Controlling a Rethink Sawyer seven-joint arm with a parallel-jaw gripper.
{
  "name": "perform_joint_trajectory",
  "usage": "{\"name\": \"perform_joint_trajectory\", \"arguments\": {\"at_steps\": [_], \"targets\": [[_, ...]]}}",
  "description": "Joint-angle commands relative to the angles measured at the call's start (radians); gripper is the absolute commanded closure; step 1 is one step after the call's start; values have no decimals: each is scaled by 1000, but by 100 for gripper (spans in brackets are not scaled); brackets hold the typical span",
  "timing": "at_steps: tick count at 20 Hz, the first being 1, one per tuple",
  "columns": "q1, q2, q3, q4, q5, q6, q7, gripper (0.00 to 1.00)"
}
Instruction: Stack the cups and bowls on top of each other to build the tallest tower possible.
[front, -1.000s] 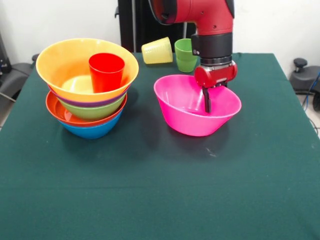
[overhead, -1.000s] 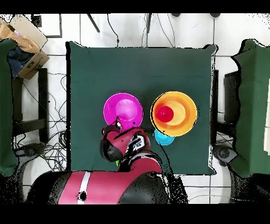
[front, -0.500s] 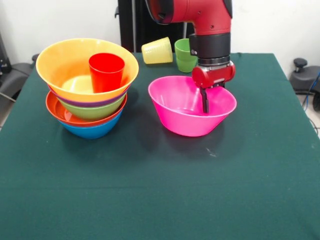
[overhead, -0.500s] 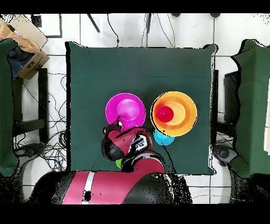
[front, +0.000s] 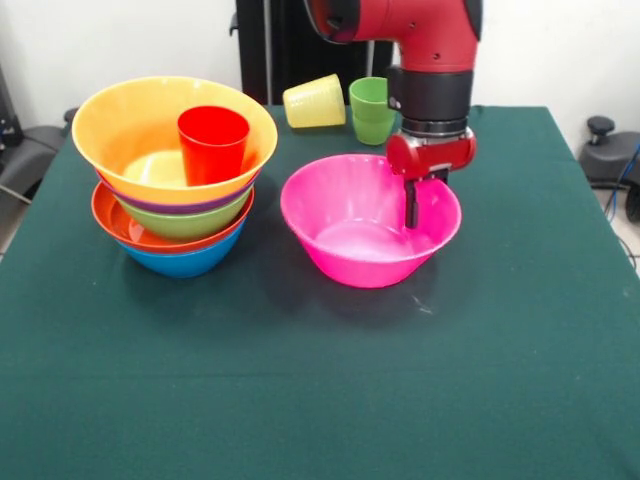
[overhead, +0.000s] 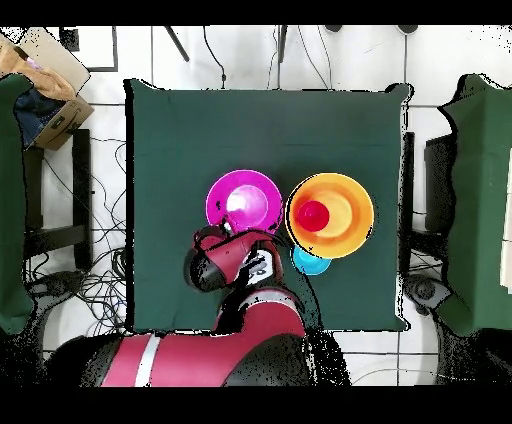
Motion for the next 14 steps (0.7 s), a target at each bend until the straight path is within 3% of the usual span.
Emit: {"name": "perform_joint_trajectory", "arguments": {"at_steps": [1,4,9,14], "targets": [[35,55,61,-201,136,331,78,100],[9,17,105,-199,191,430,80,100],[-26,-49,158,-182,254,507,72,100],[-15,-89,168,-200,314,564,91,100]]}}
